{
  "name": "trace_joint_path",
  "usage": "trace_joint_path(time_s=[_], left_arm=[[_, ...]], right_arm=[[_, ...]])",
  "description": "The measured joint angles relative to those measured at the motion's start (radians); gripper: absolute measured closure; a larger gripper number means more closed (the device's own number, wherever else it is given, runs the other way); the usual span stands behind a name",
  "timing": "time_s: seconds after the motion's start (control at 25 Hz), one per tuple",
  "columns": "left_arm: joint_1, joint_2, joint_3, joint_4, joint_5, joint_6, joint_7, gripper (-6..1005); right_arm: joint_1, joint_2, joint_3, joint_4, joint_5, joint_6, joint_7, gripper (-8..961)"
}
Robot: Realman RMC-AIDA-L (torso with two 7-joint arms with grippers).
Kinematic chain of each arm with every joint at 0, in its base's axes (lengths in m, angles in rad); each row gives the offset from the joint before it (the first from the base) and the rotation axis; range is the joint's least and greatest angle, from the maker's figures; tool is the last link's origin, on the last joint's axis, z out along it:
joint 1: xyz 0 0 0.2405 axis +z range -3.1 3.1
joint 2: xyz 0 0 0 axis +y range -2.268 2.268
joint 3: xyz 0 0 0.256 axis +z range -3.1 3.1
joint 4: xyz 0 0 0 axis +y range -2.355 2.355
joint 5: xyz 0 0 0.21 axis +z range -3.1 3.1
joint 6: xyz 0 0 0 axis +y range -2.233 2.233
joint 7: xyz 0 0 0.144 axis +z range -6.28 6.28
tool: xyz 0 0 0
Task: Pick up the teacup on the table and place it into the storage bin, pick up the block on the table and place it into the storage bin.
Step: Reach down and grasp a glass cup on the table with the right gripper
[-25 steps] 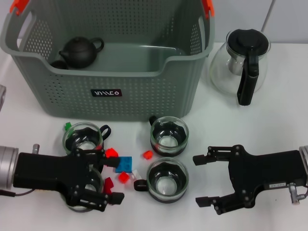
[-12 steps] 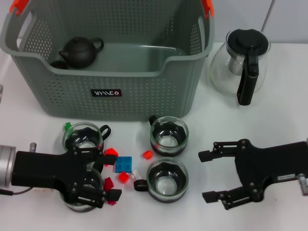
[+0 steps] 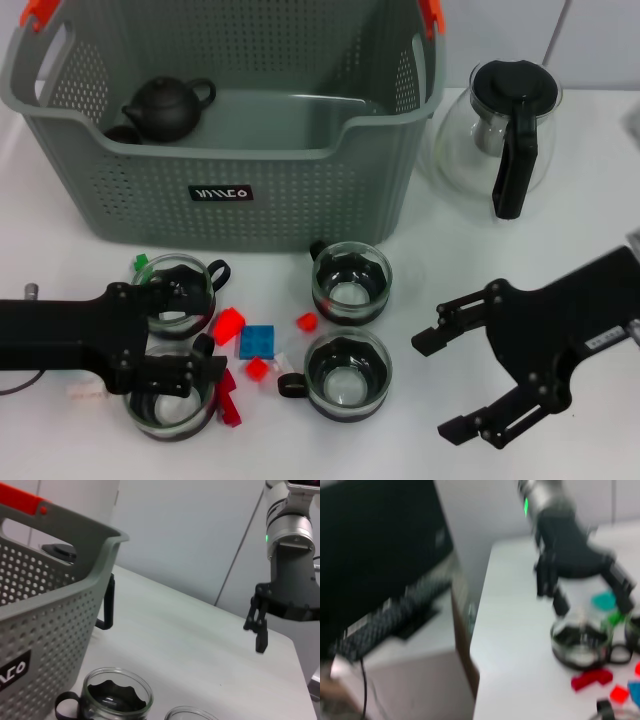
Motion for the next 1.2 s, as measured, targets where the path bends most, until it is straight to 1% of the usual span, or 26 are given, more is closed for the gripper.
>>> trace_joint_path(time_s=[0.08,0.24,0.4,0.6,0.76,0.8,0.88,1.04,1.08,1.12,1.2], left_arm=[[0.003,0.0,-0.008,0.001,0.0,0.0,0.0,92],[0.004,0.001,-0.016,0.008,0.0,-0.004,0.0,92],[0.004,-0.002,-0.016,0.009,-0.006,-0.007,0.0,92],[0.008,-0.005,-0.016,0.009,-0.005,-0.009,0.0,93],[0.012,-0.008,-0.022,0.009,-0.006,-0.01,0.002,93],[0.012,-0.008,-0.025,0.009,-0.007,-0.01,0.003,93],[0.012,-0.009,-0.029,0.009,-0.007,-0.013,0.005,93],[0.014,-0.01,-0.029,0.01,-0.008,-0.02,0.004,93],[0.015,-0.011,-0.029,0.01,-0.008,-0.022,0.003,93],[0.015,-0.011,-0.029,0.01,-0.008,-0.022,0.003,93],[0.016,-0.012,-0.028,0.011,-0.008,-0.023,0.004,93]], right_arm=[[0.042,0.001,-0.046,-0.02,-0.049,0.006,0.048,58],[0.135,0.01,-0.115,-0.014,-0.118,0.012,0.092,58],[0.179,0.014,-0.214,-0.011,-0.126,0.054,0.096,59],[0.186,0.016,-0.33,-0.011,-0.118,0.126,0.093,59],[0.18,0.018,-0.395,-0.014,-0.115,0.167,0.082,58],[0.176,0.018,-0.426,-0.014,-0.113,0.201,0.081,58],[0.176,0.018,-0.437,-0.014,-0.111,0.214,0.08,58],[0.173,0.018,-0.493,-0.013,-0.095,0.28,0.081,58],[0.17,0.018,-0.521,-0.012,-0.091,0.308,0.082,58],[0.17,0.018,-0.521,-0.012,-0.091,0.308,0.082,59],[0.165,0.019,-0.56,-0.011,-0.089,0.34,0.082,59]])
